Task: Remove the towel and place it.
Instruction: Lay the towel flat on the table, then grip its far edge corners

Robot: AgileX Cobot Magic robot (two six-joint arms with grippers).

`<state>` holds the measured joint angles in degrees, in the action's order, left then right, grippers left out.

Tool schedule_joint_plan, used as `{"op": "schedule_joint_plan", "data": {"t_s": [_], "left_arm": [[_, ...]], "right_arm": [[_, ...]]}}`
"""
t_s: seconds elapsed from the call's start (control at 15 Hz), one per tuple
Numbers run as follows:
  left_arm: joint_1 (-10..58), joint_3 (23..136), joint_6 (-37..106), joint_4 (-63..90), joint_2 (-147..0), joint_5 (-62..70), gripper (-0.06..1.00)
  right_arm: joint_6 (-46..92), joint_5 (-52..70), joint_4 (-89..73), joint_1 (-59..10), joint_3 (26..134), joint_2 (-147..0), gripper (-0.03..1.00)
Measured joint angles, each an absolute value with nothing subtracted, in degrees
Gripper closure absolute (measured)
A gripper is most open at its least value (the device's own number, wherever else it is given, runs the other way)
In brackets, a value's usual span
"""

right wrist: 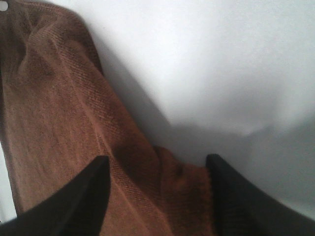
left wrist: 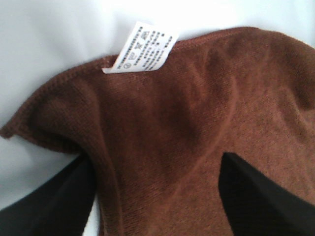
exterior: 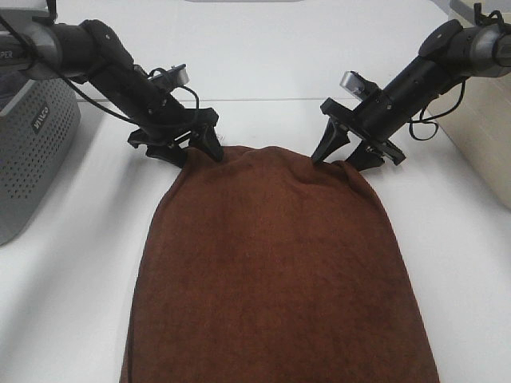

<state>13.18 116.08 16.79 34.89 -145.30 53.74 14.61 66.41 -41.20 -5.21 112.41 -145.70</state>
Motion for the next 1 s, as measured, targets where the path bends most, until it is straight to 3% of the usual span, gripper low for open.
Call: {"op": "schedule_joint_plan", "data": {"t_s": [0.27, 0.47, 0.53, 0.73, 1.0], "left_arm": [[13.18, 117.97, 16.73, 31.28, -146.33, 53.97, 0.71], [13.18, 118.49, 16.79, 30.02, -146.56, 54.37, 0.94], [13.18, 118.54, 16.79, 30.02, -146.62, 54.6, 0.94], [13.18, 118.6, 16.79, 30.02, -146.68, 55.0, 0.94], [13.29, 120.03, 17.36, 29.56, -146.79, 54.2, 0.94]], "right_arm": [[14.5, 65.43, -39.65, -4.98, 112.36, -146.1, 0.71], [15.18, 65.2, -39.53, -4.98, 112.24, -146.1, 0.78], [15.47, 65.2, -39.53, -4.98, 112.24, -146.1, 0.79], [15.93, 65.09, -39.42, -4.98, 112.24, -146.1, 0.93], [17.48, 61.25, -39.42, -5.04, 111.9, -145.36, 0.93]]}}
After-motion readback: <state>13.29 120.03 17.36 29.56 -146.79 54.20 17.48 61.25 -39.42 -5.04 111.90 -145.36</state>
